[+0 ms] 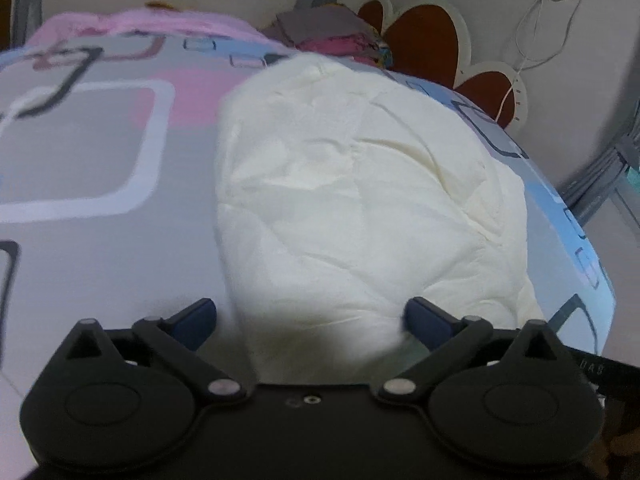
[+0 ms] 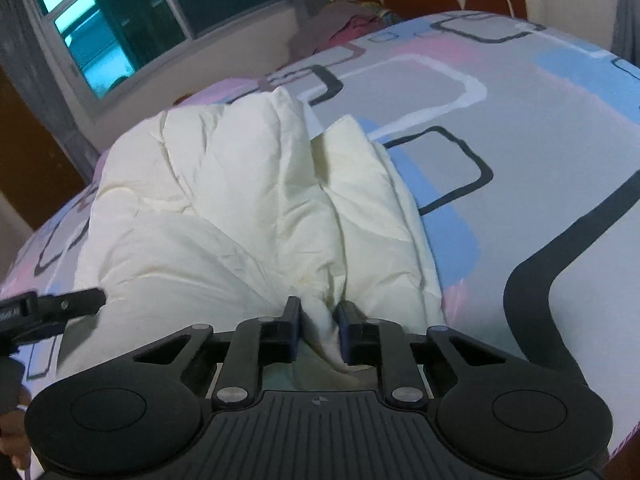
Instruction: Fold large clothes
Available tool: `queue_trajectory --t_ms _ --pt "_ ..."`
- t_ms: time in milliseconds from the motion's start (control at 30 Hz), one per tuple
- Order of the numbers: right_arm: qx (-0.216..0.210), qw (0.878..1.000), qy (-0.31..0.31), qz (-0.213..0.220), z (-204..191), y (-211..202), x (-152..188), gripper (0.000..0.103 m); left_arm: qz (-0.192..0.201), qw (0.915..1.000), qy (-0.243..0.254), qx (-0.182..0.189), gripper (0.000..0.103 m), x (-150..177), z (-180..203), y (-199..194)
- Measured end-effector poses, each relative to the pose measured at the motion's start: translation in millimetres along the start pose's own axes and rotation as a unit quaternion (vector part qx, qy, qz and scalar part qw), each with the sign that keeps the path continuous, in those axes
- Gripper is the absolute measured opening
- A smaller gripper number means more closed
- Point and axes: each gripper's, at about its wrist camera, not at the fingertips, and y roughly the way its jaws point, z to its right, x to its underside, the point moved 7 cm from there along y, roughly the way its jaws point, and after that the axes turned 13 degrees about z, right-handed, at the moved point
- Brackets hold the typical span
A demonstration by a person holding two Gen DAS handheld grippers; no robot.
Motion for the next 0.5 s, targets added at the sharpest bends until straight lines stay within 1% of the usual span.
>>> queue_trajectory --t_ms 33,67,100,133,167,200,333,400,500 --pt "0.006 1.000 -0.011 0.006 -2 -5 -6 0.026 -0.002 1.0000 0.000 0.000 0.102 0 1 2" --pt "0.022 1.000 -0.016 0.014 1 -9 -12 0.058 -0.001 1.0000 0.003 0.000 0.102 0 2 2" --pt "0.035 0.999 -0.018 0.030 3 -16 -19 0.083 -0.002 1.0000 0.005 0.000 0.102 0 2 3" --pt "0.040 0.997 -0.022 0.059 4 -23 -26 0.102 -0.004 1.0000 0.004 0.001 0.102 0 1 3" --pt "0.033 0.997 -0.027 0.072 4 -26 -32 0.103 -0.007 1.0000 0.001 0.002 0.102 0 0 3" --pt "0.026 0.997 -0.024 0.065 6 -22 -35 0.103 -0.010 0.9999 -0.002 0.003 0.103 0 -2 4" --pt "0.013 0.999 0.027 0.011 21 12 -36 0.103 -0.021 0.9998 -0.004 0.003 0.103 1 -1 6" --pt "-0.007 0.999 0.048 -0.006 24 25 -35 0.103 -0.025 0.9997 -0.007 0.003 0.103 0 -2 9" --pt "-0.028 0.998 0.051 -0.037 33 48 -27 0.103 -0.031 0.9993 -0.018 0.003 0.103 0 -2 14"
